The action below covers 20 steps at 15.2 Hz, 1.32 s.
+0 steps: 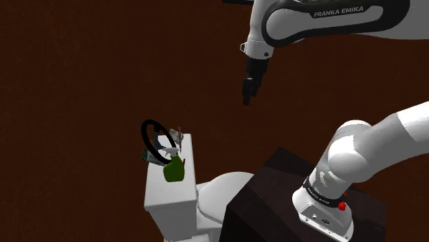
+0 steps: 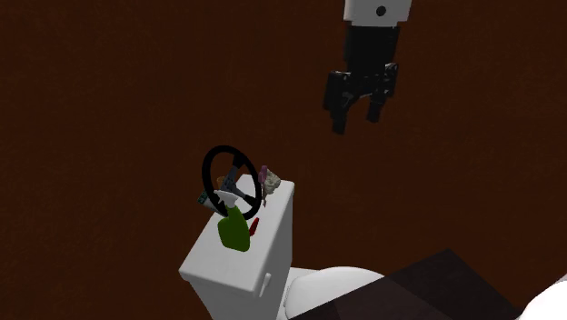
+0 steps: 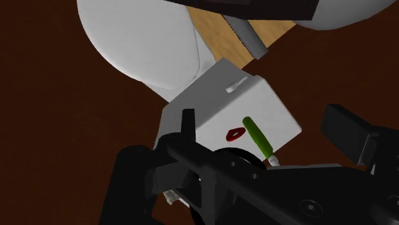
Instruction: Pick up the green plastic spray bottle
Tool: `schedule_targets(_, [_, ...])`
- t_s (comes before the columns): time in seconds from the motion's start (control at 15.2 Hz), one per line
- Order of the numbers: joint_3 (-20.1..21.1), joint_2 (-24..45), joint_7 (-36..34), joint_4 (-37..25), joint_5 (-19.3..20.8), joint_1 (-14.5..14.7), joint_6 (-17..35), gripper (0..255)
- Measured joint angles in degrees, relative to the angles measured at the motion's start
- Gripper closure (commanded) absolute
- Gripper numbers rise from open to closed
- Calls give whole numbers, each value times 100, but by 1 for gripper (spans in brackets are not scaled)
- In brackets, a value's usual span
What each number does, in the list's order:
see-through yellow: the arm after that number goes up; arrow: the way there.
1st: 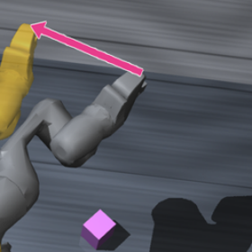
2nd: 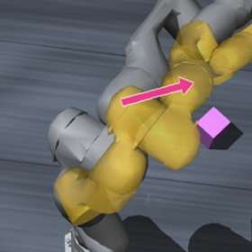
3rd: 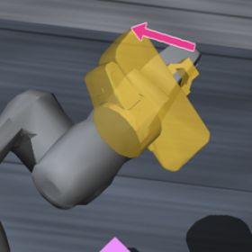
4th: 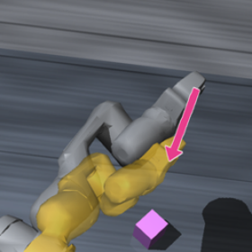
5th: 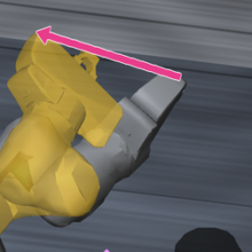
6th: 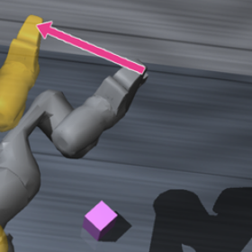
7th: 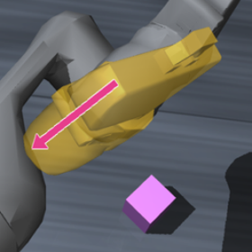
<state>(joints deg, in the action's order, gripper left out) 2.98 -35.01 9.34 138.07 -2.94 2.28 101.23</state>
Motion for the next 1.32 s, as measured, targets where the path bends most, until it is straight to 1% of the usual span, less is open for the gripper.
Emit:
schedule_targets(0.26, [100, 588, 155, 114, -83, 148, 762, 0])
schedule_targets(0.53, [182, 1363, 341, -69, -128, 265, 1419, 0])
schedule_targets(0.59, [233, 1483, 348, -22, -153, 314, 1603, 0])
schedule_targets(0.92, [407, 2515, 488, -303, -181, 479, 2435, 0])
schedule_targets(1.32, [583, 3734, 638, -901, -95, 648, 3149, 0])
